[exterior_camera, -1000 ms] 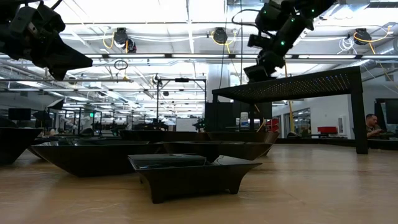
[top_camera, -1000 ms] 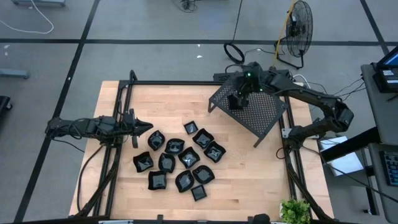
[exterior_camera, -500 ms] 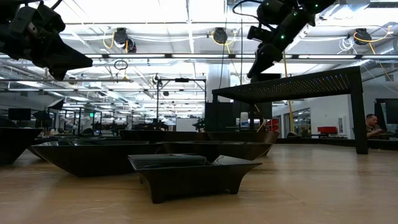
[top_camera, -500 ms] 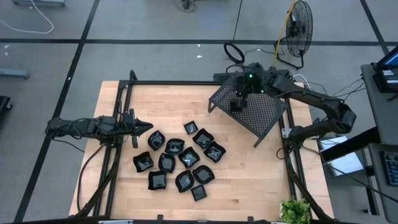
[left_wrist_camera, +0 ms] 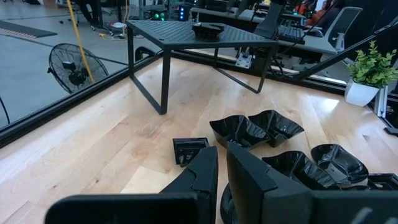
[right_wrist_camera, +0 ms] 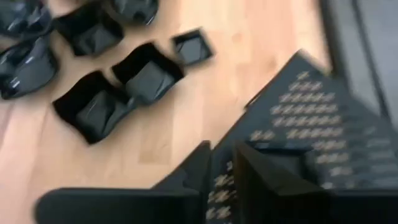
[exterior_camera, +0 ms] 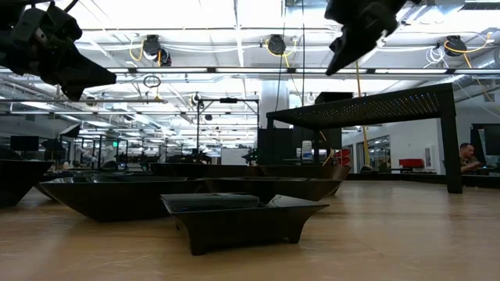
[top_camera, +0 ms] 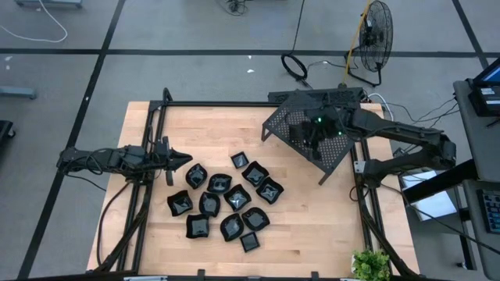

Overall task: Pick & Place Mini shaped plates
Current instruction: Stack the black square plate on the square black plate on the shelf

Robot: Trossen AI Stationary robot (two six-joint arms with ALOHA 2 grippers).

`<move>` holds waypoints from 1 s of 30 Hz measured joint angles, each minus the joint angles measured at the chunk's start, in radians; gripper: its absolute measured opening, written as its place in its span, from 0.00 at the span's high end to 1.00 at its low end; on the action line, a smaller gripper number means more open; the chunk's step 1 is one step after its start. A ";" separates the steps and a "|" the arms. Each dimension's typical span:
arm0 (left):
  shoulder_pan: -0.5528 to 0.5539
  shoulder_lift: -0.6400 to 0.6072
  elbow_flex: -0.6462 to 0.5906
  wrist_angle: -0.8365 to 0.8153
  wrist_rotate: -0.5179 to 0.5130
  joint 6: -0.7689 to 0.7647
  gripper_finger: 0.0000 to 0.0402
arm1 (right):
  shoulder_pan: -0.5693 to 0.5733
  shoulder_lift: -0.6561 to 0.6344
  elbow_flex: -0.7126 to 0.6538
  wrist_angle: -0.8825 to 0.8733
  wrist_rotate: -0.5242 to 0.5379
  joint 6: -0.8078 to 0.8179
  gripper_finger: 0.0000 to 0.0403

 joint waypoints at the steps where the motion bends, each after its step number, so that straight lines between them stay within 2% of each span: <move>1: 0.000 0.000 0.000 0.000 0.000 0.000 0.91 | 0.011 0.000 0.000 -0.018 0.008 0.007 0.92; 3: 0.000 0.000 0.000 0.000 0.000 0.000 0.91 | 0.027 0.001 0.000 -0.056 0.026 0.011 0.98; 8: 0.000 0.000 0.000 0.000 0.000 0.000 0.91 | 0.041 0.007 -0.067 -0.014 0.024 0.060 0.98; 12: 0.000 0.000 0.000 0.000 0.000 0.000 0.91 | 0.039 0.007 -0.132 0.070 0.032 0.036 1.00; 16: 0.000 0.000 0.000 0.000 0.000 0.000 0.91 | 0.040 0.007 -0.144 0.133 0.126 0.029 1.00; 22: 0.000 0.000 0.000 0.000 0.000 0.000 0.91 | 0.038 0.007 -0.144 0.139 0.229 0.010 1.00; 30: 0.000 0.000 0.000 0.000 0.000 0.000 0.91 | 0.036 0.027 -0.144 0.217 0.238 -0.007 1.00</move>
